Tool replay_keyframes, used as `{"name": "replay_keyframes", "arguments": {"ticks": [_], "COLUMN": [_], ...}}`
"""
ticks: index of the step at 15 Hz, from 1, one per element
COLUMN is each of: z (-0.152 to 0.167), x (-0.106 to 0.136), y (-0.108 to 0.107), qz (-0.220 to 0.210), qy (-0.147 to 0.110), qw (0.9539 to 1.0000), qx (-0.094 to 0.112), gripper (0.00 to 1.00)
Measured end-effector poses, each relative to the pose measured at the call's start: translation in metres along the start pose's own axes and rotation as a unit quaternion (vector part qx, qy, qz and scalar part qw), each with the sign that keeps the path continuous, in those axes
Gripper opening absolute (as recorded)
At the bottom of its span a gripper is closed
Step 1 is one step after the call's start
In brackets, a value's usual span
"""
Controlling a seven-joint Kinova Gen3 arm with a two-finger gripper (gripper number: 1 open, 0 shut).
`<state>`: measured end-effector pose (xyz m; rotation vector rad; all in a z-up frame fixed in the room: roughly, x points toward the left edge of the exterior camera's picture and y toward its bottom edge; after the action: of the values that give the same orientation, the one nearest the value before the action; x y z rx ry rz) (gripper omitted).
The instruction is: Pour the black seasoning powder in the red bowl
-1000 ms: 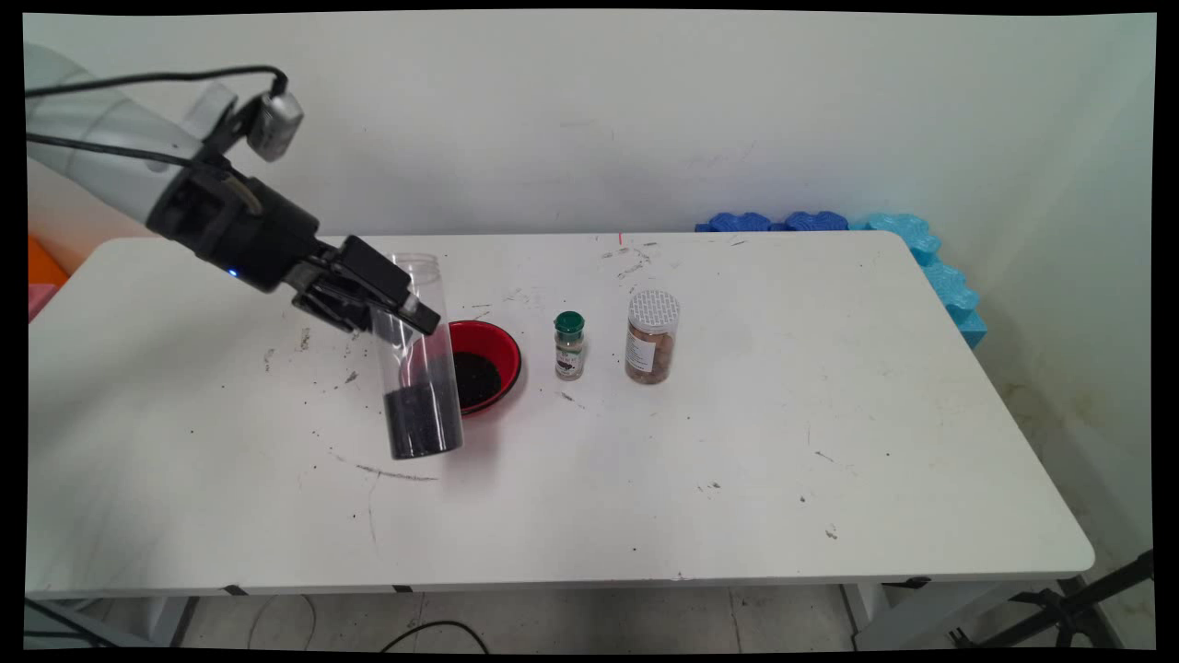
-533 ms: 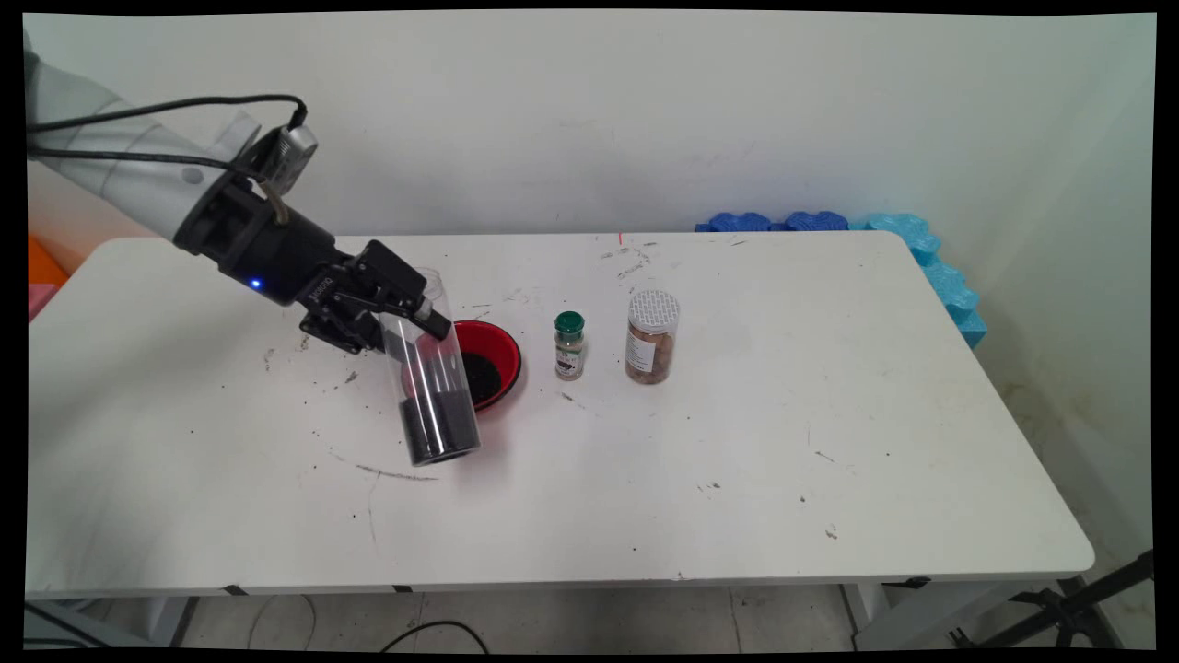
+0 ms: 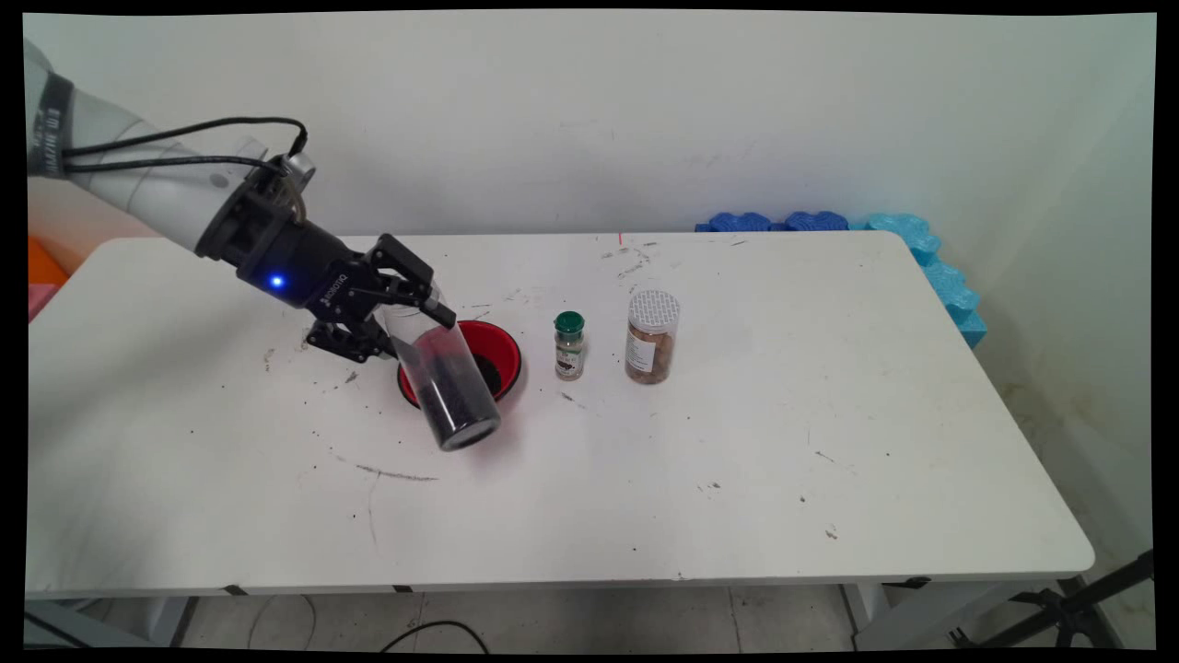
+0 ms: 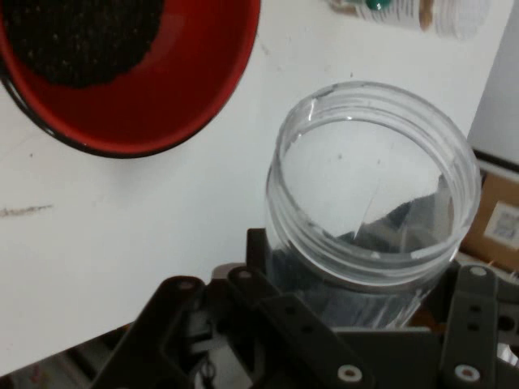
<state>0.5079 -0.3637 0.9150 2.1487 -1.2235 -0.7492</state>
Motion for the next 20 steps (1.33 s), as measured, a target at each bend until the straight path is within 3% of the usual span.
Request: {"name": "replay_keyframes", "arguments": {"ticks": [5, 10, 17, 20], "z": [0.006, 0.013, 0.021, 0.022], "x": [0.009, 0.014, 0.012, 0.011], "y": [-0.008, -0.009, -0.010, -0.010], "qz": [-0.075, -0.136, -0.232, -0.271], "qy": [0.007, 0.008, 0.003, 0.002], "qw": [0.9971, 0.9905, 0.9719, 0.9615], "qx": [-0.009, -0.021, -0.036, -0.043], "gripper": [0.00, 0.00, 0.00, 0.00]}}
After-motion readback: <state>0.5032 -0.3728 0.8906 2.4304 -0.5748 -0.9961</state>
